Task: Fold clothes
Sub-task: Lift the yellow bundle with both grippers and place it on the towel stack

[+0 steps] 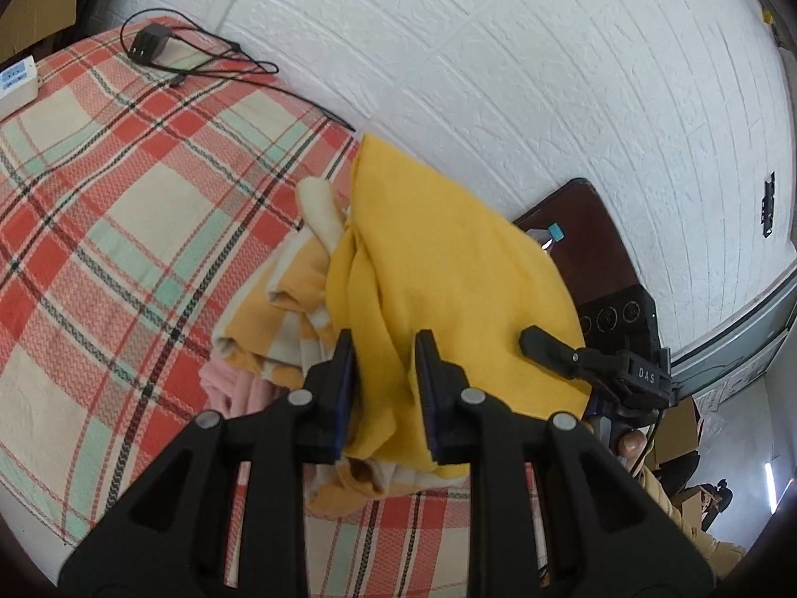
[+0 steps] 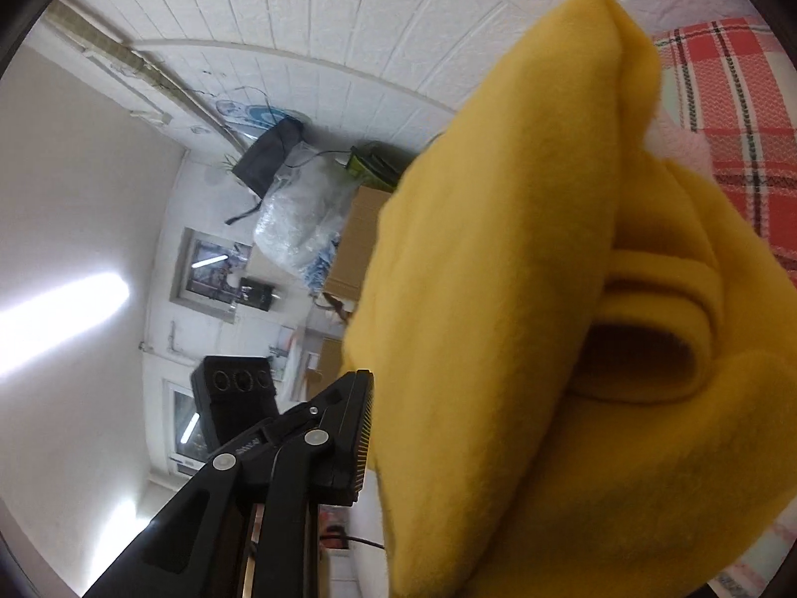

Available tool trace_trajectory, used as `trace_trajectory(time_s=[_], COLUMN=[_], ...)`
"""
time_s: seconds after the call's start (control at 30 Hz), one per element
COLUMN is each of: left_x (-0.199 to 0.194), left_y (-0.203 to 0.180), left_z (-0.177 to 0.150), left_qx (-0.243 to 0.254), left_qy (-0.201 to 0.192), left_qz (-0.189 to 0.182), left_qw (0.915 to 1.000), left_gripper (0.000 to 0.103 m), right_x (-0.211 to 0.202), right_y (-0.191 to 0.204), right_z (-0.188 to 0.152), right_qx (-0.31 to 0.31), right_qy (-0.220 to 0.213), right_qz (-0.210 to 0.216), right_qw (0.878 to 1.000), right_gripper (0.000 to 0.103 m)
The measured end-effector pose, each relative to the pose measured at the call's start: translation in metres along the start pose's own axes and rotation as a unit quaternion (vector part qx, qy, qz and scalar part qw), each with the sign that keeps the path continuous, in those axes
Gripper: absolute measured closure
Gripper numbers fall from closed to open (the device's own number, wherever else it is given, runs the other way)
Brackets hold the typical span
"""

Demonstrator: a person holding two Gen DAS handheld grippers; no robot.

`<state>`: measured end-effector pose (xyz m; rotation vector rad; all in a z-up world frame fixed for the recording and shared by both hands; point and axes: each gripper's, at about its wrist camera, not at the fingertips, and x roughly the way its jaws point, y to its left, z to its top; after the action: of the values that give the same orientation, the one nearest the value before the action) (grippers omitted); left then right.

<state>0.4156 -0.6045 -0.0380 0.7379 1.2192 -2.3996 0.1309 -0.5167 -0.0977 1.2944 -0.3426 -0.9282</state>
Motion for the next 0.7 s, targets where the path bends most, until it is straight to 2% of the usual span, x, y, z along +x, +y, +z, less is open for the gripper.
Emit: trace_trajectory(time_s=[0.07, 0.1, 0.17, 0.23, 0.3, 0.33, 0.37, 0.4, 0.43, 0.47, 0.5, 0.6, 0.7], left_x=[-0.014, -0.016, -0.011, -0.006, -0.003, -0.006, -0.009, -0.015, -0.021, -0.027, -0.033, -0.046, -0.047], left_y=[-0.006, -0.008, -0.008, -0.006, -0.005, -0.008, -0.012, -0.017, -0.023, -0.029, -0.035, -0.06, -0.084], left_z=[0.004, 0.003, -0.002, -0.011, -0.019, -0.023, -0.027, -0.031, -0.035, -0.039, -0.043, -0.06, -0.08], left_qx=[0.008, 0.013, 0.019, 0.023, 0.029, 0.037, 0.046, 0.056, 0.066, 0.076, 0.085, 0.117, 0.156], left_qy=[-0.02, -0.022, -0.012, -0.011, -0.013, -0.023, -0.035, -0.049, -0.063, -0.076, -0.092, -0.12, -0.122], left_qz=[-0.004, 0.001, 0.022, 0.039, 0.056, 0.06, 0.064, 0.067, 0.07, 0.073, 0.079, 0.119, 0.155], left_qw=[0.9998, 0.9997, 0.9995, 0.9989, 0.9979, 0.9972, 0.9963, 0.995, 0.9934, 0.9915, 0.989, 0.9786, 0.9678], left_gripper=[0.079, 0.079, 0.078, 0.073, 0.07, 0.064, 0.048, 0.032, 0.027, 0.02, 0.015, 0.003, 0.002], right_x=[-0.001, -0.001, 0.002, 0.003, 0.002, 0.0, -0.003, -0.005, -0.009, -0.014, -0.02, -0.045, -0.075], right_y=[0.011, 0.011, 0.002, -0.011, -0.012, -0.007, -0.002, 0.003, 0.008, 0.013, 0.018, 0.028, 0.035], right_z=[0.001, 0.0, -0.001, -0.005, -0.011, -0.014, -0.017, -0.021, -0.026, -0.031, -0.036, -0.055, -0.081], right_qx=[-0.025, -0.033, -0.031, -0.029, -0.053, -0.077, -0.101, -0.124, -0.144, -0.164, -0.184, -0.246, -0.306], right_qy=[-0.008, -0.006, 0.006, 0.019, 0.03, 0.034, 0.037, 0.041, 0.044, 0.045, 0.045, 0.049, 0.043], right_qz=[0.01, -0.002, -0.044, -0.095, -0.113, -0.125, -0.137, -0.149, -0.162, -0.177, -0.194, -0.241, -0.28], right_qw=[1.0, 0.999, 0.999, 0.995, 0.992, 0.989, 0.985, 0.98, 0.975, 0.969, 0.963, 0.938, 0.909], right_gripper=[0.08, 0.08, 0.079, 0.067, 0.065, 0.063, 0.057, 0.05, 0.047, 0.037, 0.035, 0.034, 0.034])
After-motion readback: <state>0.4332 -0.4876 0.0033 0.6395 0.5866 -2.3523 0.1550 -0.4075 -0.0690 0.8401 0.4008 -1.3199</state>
